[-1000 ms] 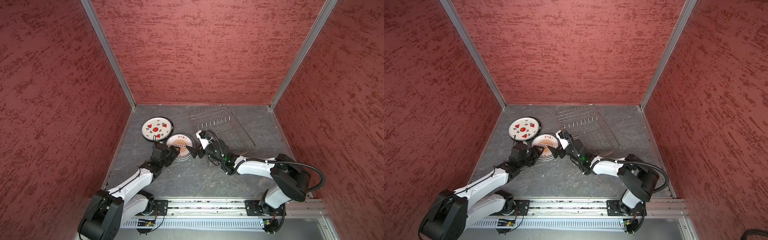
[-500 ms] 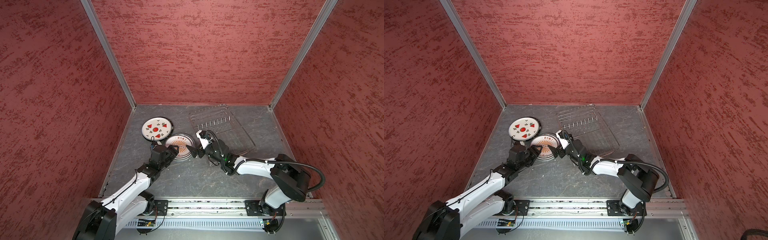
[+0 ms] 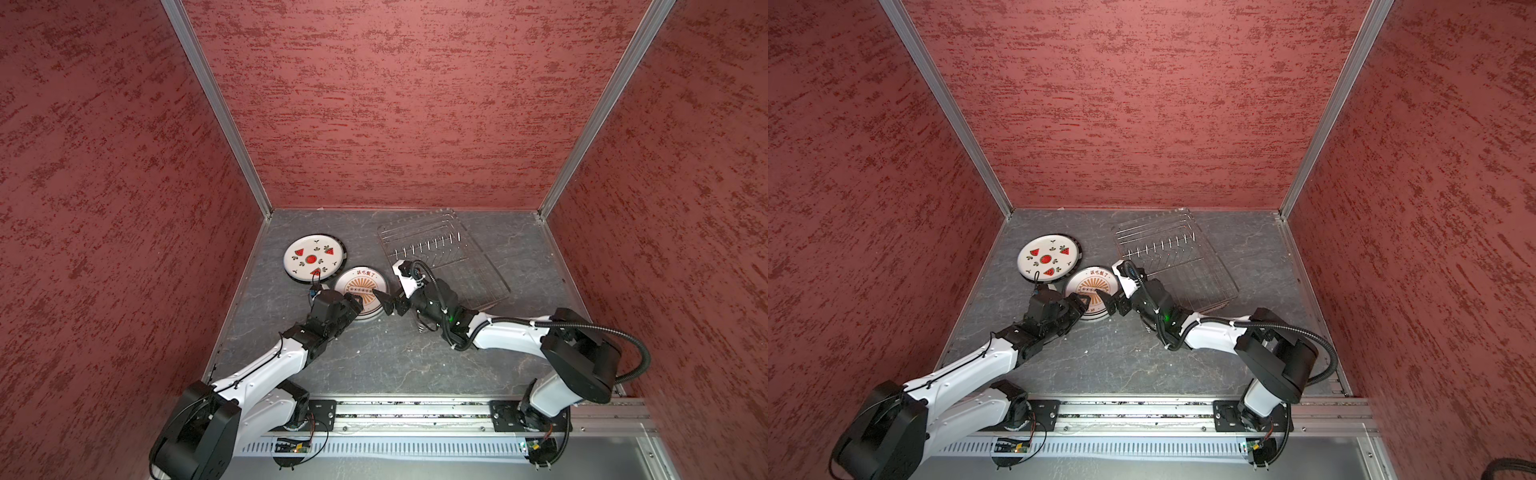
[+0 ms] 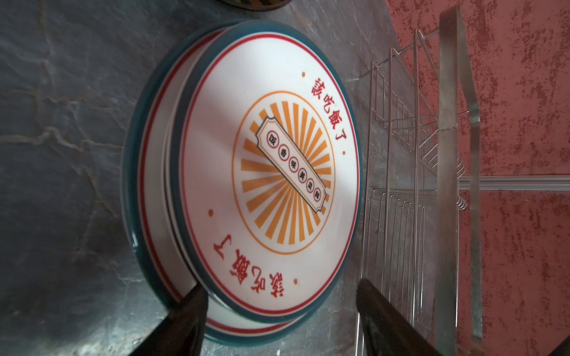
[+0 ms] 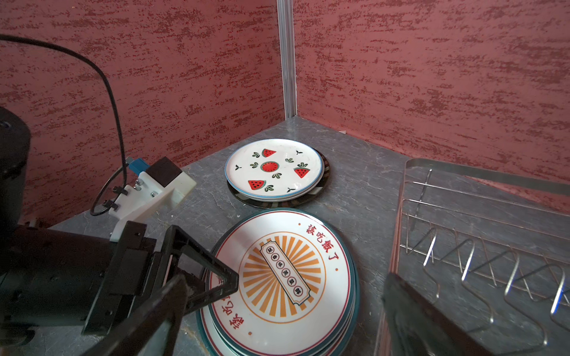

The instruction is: Unload the plates from the dish rack

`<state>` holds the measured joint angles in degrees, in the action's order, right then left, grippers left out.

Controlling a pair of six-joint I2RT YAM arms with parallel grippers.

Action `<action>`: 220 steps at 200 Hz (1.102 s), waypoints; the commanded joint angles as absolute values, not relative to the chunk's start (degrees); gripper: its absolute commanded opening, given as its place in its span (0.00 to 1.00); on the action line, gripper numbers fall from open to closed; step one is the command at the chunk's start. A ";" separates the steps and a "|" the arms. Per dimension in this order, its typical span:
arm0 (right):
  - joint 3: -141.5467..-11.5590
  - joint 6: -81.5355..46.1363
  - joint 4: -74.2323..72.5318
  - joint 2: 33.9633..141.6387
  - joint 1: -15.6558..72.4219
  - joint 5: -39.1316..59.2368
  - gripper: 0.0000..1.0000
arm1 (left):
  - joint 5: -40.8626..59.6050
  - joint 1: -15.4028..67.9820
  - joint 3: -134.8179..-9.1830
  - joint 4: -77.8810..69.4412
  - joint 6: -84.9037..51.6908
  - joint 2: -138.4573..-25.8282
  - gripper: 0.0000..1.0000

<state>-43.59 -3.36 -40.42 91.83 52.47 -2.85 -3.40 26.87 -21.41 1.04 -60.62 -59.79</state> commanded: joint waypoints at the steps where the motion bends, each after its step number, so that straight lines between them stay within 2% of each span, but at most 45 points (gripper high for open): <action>1: -44.67 -2.05 -41.57 92.15 53.00 -4.22 0.99 | -6.77 27.16 -23.37 1.87 -58.36 -60.27 0.76; 72: -43.50 -2.35 -42.60 90.99 53.00 -6.22 0.99 | -10.73 27.16 -21.34 4.13 -59.09 -53.44 0.77; 98: -41.59 -3.49 -43.95 88.65 53.00 -10.53 0.99 | -13.42 27.25 -19.49 2.81 -57.21 -49.42 0.88; 119: -38.96 -3.12 -46.10 84.95 52.42 -13.22 0.99 | -11.90 27.25 -15.28 -5.73 -51.61 -44.45 1.00; 131: -38.06 -3.23 -46.30 83.53 51.14 -14.32 0.99 | -11.88 27.17 -12.65 -12.04 -47.80 -42.01 0.99; 160: -40.84 -5.98 -36.85 78.06 42.81 -11.55 0.99 | -12.84 26.50 -13.01 -17.26 -41.51 -37.19 1.00; 189: -42.51 -15.47 -26.75 73.67 27.67 -7.43 0.99 | -10.34 25.84 -17.09 -23.14 -36.02 -36.70 0.99; 220: -45.14 -23.42 -17.21 73.51 12.97 -4.94 0.99 | -16.11 22.33 -29.24 -11.63 -30.32 -43.23 0.99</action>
